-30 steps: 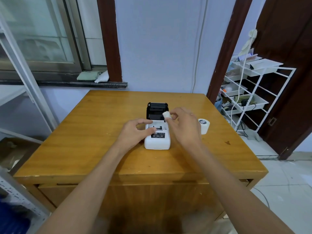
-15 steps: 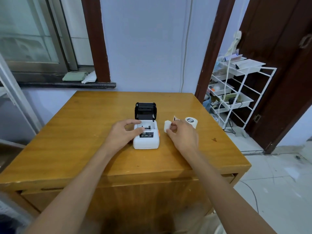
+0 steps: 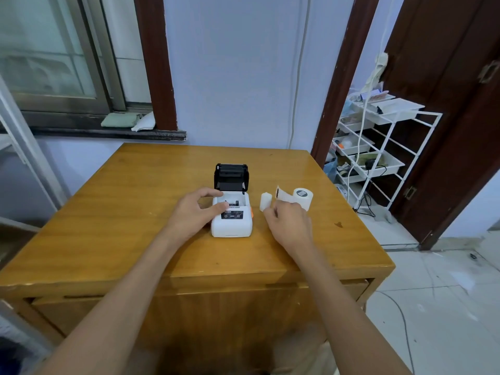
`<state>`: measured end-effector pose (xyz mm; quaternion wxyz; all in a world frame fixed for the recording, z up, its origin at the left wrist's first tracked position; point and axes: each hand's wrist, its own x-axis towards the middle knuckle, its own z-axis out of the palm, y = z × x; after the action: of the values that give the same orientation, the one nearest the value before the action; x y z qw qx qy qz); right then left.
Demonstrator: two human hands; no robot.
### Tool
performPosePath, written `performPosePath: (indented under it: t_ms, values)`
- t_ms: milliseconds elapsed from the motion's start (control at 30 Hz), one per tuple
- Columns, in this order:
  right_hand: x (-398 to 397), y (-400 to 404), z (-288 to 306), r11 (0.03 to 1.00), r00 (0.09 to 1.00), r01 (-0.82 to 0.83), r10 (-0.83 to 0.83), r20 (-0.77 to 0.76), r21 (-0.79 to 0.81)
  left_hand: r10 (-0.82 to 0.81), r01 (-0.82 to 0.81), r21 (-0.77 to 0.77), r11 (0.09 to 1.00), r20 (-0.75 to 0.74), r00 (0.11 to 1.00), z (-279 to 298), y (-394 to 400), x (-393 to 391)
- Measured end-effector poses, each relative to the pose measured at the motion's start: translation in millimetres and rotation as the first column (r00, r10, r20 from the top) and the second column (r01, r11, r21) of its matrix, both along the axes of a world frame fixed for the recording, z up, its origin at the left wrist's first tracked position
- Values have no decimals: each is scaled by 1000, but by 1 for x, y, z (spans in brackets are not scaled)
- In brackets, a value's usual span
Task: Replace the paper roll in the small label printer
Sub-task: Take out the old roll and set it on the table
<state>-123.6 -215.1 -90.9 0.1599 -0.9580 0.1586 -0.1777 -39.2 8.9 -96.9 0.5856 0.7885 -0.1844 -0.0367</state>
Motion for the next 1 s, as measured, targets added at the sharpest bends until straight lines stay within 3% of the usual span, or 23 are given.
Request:
performPosePath:
  t_ms: [533, 767, 933, 1000]
  values:
    - [-3, 1, -4, 998, 998, -52, 53, 40, -38, -31, 31, -41, 999, 0, 1000, 5, 1, -6]
    - [-4, 0, -5, 996, 995, -70, 74, 66, -55, -36, 35, 24, 999, 32, 999, 6, 3, -6]
    - [-7, -4, 2, 986, 917, 106, -146, 372, 126, -34, 33, 31, 999, 40, 999, 4, 1, -4]
    - [-9, -8, 4, 970, 886, 151, -217, 410, 188, -32, 31, 30, 999, 35, 999, 3, 0, -2]
